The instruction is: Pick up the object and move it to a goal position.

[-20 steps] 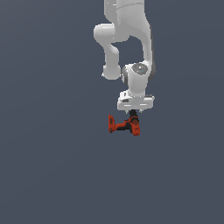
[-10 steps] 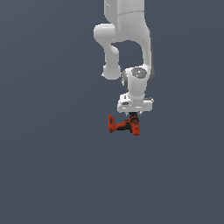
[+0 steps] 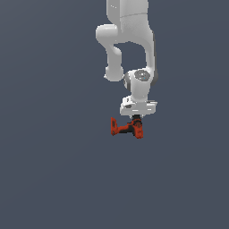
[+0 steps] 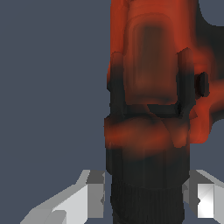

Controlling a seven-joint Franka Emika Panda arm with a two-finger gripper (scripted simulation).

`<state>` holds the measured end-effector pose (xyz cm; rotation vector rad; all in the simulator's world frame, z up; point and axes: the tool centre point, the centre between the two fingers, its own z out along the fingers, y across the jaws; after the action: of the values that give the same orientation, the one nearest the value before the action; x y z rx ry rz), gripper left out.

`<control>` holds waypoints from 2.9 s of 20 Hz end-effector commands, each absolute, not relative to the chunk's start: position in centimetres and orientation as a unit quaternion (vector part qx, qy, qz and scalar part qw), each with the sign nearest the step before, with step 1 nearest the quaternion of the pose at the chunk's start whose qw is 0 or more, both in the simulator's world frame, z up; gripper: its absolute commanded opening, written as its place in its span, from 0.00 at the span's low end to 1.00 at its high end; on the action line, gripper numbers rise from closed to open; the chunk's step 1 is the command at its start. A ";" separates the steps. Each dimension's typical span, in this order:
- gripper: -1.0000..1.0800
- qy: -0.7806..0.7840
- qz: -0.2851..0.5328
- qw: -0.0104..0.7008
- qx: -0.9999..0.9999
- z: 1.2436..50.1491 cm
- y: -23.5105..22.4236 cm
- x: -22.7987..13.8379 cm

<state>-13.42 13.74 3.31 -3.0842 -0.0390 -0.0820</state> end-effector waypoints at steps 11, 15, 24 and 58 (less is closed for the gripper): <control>0.00 -0.013 -0.027 0.028 -0.999 4.4 13.9 -13.5; 0.00 -0.013 -0.027 0.028 -0.999 5.9 14.1 -13.7; 0.00 -0.013 -0.027 0.028 -0.999 12.1 15.0 -14.4; 0.00 -0.013 -0.027 0.028 -0.999 44.2 19.8 -17.3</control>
<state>-17.22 19.58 42.60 -3.0870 -0.0391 -0.0726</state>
